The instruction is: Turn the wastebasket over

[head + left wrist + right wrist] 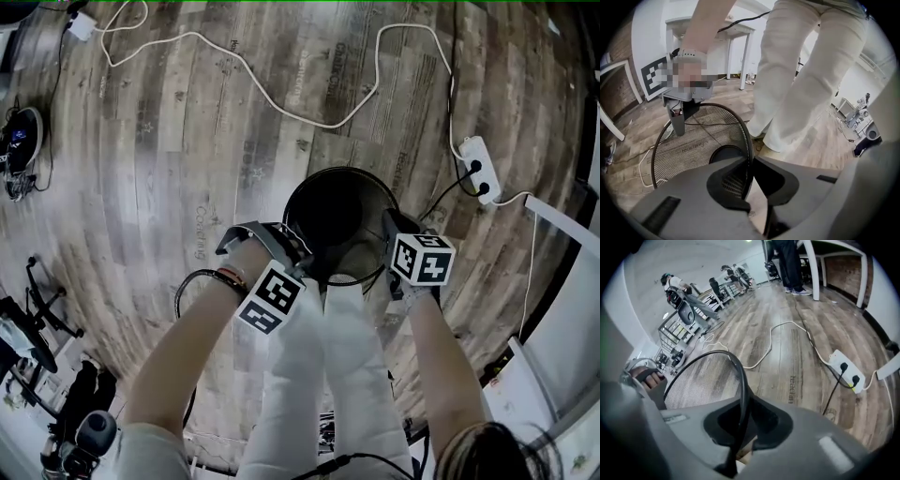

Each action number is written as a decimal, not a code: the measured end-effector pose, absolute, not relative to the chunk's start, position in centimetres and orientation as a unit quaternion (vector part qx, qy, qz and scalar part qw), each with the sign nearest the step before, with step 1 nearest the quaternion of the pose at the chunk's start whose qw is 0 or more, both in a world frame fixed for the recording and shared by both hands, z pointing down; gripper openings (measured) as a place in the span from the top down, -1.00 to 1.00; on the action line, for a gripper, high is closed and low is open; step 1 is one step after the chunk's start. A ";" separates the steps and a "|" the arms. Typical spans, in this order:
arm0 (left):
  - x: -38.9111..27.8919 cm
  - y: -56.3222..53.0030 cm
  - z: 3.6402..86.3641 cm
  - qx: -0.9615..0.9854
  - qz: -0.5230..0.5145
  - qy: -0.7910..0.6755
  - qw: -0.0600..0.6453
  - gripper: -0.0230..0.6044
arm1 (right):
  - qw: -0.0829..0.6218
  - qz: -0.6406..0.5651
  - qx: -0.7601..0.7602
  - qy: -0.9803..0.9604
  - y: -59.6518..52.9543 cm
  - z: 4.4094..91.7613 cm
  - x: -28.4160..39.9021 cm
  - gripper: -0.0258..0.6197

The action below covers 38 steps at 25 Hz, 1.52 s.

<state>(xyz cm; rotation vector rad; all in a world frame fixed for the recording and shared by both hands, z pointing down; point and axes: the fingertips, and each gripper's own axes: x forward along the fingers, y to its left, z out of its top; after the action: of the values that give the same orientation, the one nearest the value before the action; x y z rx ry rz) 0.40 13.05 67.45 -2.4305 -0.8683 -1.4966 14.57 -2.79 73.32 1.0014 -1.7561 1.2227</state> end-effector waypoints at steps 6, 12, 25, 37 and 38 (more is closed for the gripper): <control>-0.3 13.1 68.5 -0.795 -0.532 -0.272 0.109 0.80 | 0.380 0.466 0.407 -0.688 -2.7 72.8 14.2 0.87; -0.7 11.0 67.4 -0.789 -0.547 -0.244 0.137 0.79 | 0.355 0.448 0.434 -0.697 -4.4 70.4 14.5 0.87; 0.4 5.9 60.2 -0.774 -0.594 -0.174 0.133 0.71 | 0.311 0.402 0.493 -0.706 -8.4 60.2 16.5 0.86; 1.3 7.2 52.9 -0.775 -0.595 -0.169 0.131 0.71 | 0.303 0.398 0.494 -0.711 -7.1 53.2 17.5 0.87; 1.3 7.4 52.4 -0.775 -0.595 -0.168 0.132 0.71 | 0.302 0.399 0.493 -0.712 -7.0 52.7 17.4 0.87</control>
<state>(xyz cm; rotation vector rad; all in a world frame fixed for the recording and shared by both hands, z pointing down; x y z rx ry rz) 1.32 7.37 52.35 -2.2493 -0.4882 -1.7272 17.41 -6.95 52.73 1.3069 -1.8889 1.0573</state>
